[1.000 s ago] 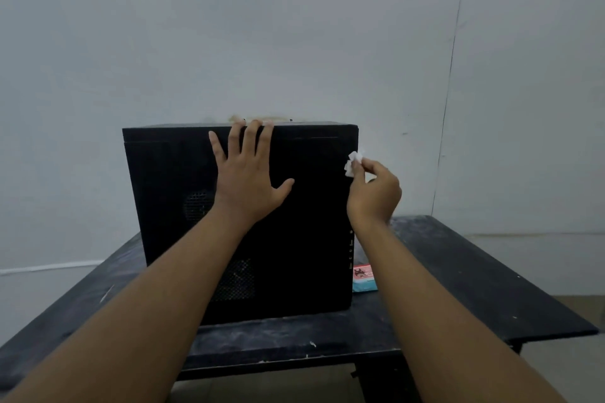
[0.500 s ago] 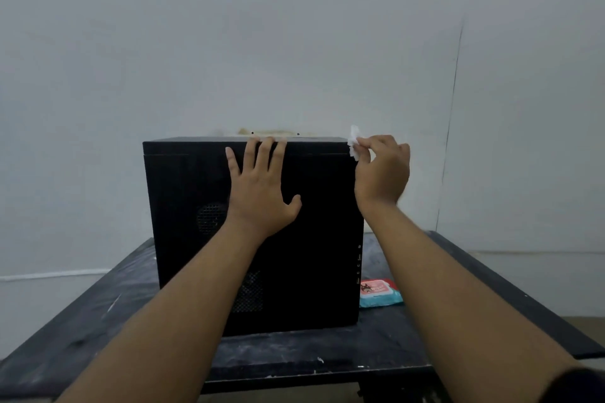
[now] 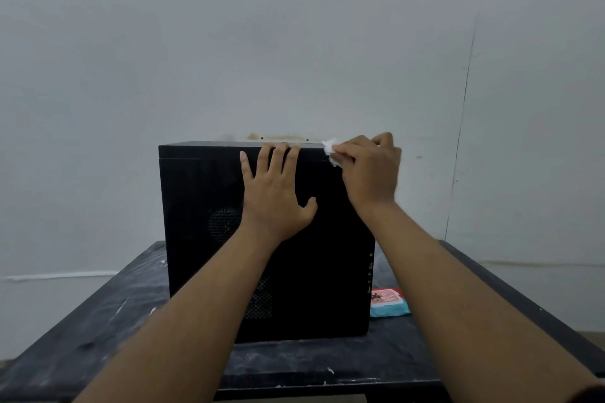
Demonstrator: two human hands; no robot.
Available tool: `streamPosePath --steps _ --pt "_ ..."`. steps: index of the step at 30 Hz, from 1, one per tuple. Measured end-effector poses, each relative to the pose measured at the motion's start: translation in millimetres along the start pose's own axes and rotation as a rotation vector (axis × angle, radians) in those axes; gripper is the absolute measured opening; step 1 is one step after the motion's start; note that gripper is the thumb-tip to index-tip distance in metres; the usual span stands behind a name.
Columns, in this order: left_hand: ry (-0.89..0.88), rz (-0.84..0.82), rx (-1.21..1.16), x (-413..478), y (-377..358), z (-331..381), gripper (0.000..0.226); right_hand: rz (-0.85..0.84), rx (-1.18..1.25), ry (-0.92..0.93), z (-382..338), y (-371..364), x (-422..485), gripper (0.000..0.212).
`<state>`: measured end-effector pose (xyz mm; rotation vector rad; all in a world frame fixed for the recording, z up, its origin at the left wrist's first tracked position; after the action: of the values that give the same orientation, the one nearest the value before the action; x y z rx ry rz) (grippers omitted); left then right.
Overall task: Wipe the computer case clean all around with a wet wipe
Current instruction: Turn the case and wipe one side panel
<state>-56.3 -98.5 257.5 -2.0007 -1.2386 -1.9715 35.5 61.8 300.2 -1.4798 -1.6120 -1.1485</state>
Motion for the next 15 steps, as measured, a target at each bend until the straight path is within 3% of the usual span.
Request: streamPosePath --steps 7,10,15 --pt "-0.041 0.001 0.034 1 3 -4 0.096 -0.103 -0.065 0.092 -47 -31 -4 0.023" --pt "-0.066 -0.026 0.043 2 6 -6 0.094 -0.095 -0.144 0.152 -33 -22 4 0.015" --pt "-0.065 -0.069 0.015 2 8 -6 0.095 -0.122 -0.198 0.075 17 6 19 0.016"
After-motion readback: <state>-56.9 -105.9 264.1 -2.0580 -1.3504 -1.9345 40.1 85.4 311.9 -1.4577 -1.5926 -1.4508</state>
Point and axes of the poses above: each hand's wrist, its own x-axis towards the middle knuckle, its own y-axis out of the back of the hand, z = x × y, the point moved 8 cm from there along x, towards the middle knuckle, and after that the axes turned 11 degrees about -y, right-handed, at the moved point
